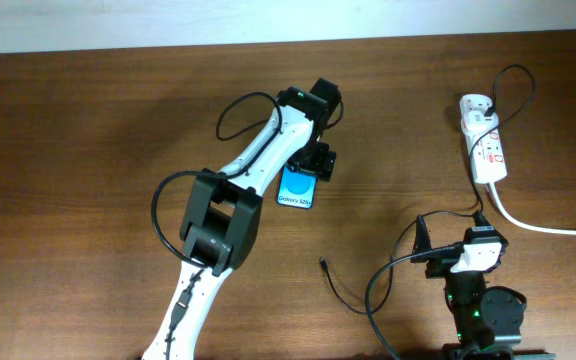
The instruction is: Plug charger to phone and switch on socket
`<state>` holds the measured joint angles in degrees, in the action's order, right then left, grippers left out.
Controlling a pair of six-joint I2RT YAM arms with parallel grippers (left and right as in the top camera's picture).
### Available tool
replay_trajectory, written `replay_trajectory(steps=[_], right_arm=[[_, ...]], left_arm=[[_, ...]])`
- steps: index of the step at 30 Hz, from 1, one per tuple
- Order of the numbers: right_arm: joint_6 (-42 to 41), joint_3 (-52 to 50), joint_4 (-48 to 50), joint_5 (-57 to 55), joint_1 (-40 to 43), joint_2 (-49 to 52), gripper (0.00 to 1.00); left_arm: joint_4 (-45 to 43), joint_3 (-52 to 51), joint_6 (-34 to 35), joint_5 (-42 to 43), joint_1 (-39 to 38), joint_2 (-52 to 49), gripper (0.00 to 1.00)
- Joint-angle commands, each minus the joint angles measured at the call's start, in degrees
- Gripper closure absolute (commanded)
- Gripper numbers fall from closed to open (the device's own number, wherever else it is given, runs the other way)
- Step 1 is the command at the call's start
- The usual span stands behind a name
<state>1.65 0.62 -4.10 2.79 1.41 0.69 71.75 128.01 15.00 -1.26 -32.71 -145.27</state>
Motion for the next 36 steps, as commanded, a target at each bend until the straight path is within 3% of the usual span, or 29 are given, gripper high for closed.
replay_trajectory(steps=[1, 6, 11, 19, 36], right_arm=[[-0.42, -0.31, -0.35, -0.31, 0.11, -0.37, 0.02], [-0.42, -0.31, -0.35, -0.31, 0.11, -0.37, 0.02], [-0.42, -0.31, -0.35, -0.31, 0.11, -0.37, 0.02], [-0.42, -0.31, -0.35, -0.31, 0.11, -0.37, 0.02], [-0.42, -0.31, -0.35, -0.31, 0.11, -0.37, 0.02]], left_arm=[[-0.13, -0.46, 0.76, 1.97, 0.31, -3.26, 0.04], [-0.46, -0.46, 0.76, 1.92, 0.31, -3.28, 0.06], [-0.72, -0.46, 0.76, 1.92, 0.31, -3.28, 0.15], [-0.52, -0.04, 0.79, 1.95, 0.31, -3.21, 0.17], [9.44, 15.85, 0.76, 1.92, 0.31, -3.21, 0.20]])
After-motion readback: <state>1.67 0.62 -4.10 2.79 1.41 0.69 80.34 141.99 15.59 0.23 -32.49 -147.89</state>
